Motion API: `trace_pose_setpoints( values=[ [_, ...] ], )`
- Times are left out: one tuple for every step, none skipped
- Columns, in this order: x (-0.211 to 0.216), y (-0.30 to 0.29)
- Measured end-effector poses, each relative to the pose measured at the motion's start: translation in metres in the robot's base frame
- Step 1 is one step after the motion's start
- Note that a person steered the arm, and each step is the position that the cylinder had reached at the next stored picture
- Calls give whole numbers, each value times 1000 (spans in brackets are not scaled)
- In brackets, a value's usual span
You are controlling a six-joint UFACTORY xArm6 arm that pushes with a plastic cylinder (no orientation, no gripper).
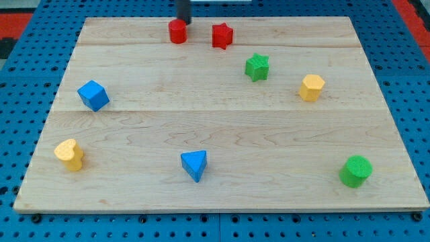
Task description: Move the green star above the green circle
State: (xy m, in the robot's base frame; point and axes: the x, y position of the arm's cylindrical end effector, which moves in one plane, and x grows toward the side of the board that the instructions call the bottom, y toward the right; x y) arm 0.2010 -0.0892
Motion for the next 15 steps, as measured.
trace_pose_setpoints(
  values=[
    [0, -39],
    [29, -7],
    [59, 43],
    [91, -5],
    [149, -1],
    [136, 60],
    [105, 98],
    [125, 163],
    [197, 163],
    [275, 164],
    [261, 118],
    [196, 128],
    [188, 187],
    [250, 219],
    [309, 247]
  ],
)
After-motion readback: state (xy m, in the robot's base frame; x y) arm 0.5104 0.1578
